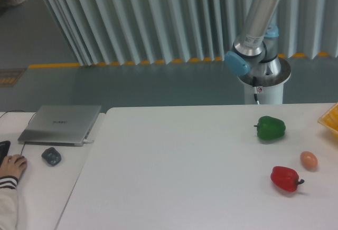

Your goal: Place the triangular bread on the table

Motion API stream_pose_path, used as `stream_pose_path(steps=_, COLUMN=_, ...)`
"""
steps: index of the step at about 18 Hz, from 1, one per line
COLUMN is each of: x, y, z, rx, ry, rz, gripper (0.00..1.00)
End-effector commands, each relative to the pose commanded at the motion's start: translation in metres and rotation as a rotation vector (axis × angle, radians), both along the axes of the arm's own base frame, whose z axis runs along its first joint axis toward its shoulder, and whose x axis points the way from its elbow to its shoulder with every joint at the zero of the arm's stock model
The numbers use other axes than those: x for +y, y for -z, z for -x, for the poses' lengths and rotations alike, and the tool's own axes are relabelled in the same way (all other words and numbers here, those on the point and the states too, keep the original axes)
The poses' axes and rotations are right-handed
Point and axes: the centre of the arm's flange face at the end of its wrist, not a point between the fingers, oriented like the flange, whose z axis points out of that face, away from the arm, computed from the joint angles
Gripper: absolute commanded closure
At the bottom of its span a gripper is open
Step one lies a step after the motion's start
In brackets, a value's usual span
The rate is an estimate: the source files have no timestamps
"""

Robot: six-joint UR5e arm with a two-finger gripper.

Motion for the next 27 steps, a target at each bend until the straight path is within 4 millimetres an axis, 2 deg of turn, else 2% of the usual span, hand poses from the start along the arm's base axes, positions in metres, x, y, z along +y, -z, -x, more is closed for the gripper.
stream_pose_path(steps=2, x=0.002, y=-0.001, z=0.000, rx=0.002, ry=0.003, rz=0.001, gripper=0.00)
stream_pose_path(steps=3, x=0.003, y=-0.001, z=-0.001, rx=0.000, ry=0.005, rz=0.002, gripper=0.05)
stream_pose_path(steps=5, x=0.003, y=-0.001, z=-0.001, rx=0.001, ry=-0.006, rz=0.002, gripper=0.33)
stream_pose_path(steps=6, x=0.003, y=-0.001, z=-0.001, rx=0.001, ry=-0.009, rz=0.002, gripper=0.39)
stream_pose_path(steps=11, x=0.004, y=-0.002, z=-0.001, rx=0.001, ry=-0.010, rz=0.004, gripper=0.51)
stream_pose_path(steps=14, x=0.009, y=-0.021, z=0.002, rx=0.014, ry=-0.021, rz=0.003, gripper=0.52)
stream_pose_path(steps=16, x=0.026, y=-0.031, z=-0.005, rx=0.022, ry=-0.007, rz=0.007, gripper=0.52)
stream_pose_path(steps=18, x=0.033, y=-0.048, z=-0.006, rx=0.022, ry=-0.049, rz=0.003, gripper=0.52)
stream_pose_path(steps=19, x=0.045, y=-0.056, z=-0.009, rx=0.009, ry=-0.059, rz=0.006, gripper=0.52)
stream_pose_path(steps=21, x=0.055, y=-0.063, z=-0.015, rx=0.010, ry=-0.052, rz=0.005, gripper=0.52)
stream_pose_path(steps=23, x=0.069, y=-0.074, z=-0.031, rx=-0.012, ry=-0.028, rz=0.005, gripper=0.52)
stream_pose_path(steps=25, x=0.075, y=-0.080, z=-0.044, rx=-0.056, ry=-0.015, rz=-0.014, gripper=0.52)
stream_pose_path(steps=26, x=0.089, y=-0.080, z=-0.054, rx=-0.096, ry=-0.019, rz=-0.060, gripper=0.52)
stream_pose_path(steps=27, x=0.095, y=-0.088, z=-0.061, rx=-0.105, ry=-0.047, rz=-0.096, gripper=0.52)
